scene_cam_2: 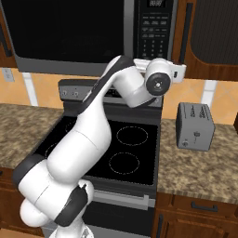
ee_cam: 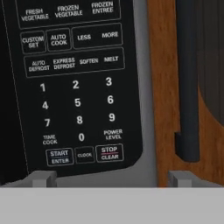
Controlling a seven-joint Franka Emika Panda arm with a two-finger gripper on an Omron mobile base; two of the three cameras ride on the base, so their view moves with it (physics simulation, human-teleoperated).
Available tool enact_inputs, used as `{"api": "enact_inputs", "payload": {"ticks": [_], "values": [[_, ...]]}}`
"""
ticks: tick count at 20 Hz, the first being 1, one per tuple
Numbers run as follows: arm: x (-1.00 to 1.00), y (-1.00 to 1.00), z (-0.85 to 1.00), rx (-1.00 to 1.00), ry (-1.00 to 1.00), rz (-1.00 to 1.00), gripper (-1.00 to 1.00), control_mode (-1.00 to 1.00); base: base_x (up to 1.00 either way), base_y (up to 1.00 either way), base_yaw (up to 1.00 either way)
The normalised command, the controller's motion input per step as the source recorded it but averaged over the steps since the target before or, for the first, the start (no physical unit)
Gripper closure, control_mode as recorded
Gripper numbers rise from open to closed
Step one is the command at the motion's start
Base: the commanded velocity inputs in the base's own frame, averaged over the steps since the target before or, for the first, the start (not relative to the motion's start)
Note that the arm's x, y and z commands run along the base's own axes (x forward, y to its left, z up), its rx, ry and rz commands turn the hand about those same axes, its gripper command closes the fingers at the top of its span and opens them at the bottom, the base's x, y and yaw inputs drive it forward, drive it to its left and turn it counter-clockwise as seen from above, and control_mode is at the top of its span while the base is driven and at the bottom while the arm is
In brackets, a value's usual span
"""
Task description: Open the microwave, place the bowl with waffle inside the microwave, then close the microwave door and turn it on.
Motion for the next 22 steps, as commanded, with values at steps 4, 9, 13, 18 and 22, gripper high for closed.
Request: {"api": "enact_inputs", "payload": {"ticks": [4,9,13,18,22], "values": [[0.14,0.00,0.00,0.00,0.00,-0.02,-1.00,-1.00,0.00,0.00,0.00],[0.22,0.00,0.00,0.00,0.00,-0.01,-1.00,-1.00,0.00,0.00,0.00],[0.22,0.00,-0.04,0.00,0.00,0.00,-1.00,-1.00,0.00,0.00,0.00],[0.21,0.00,-0.09,0.00,0.00,0.00,-1.00,-1.00,0.00,0.00,0.00],[0.21,0.00,-0.06,0.00,0.00,0.00,-1.00,-1.00,0.00,0.00,0.00]]}}
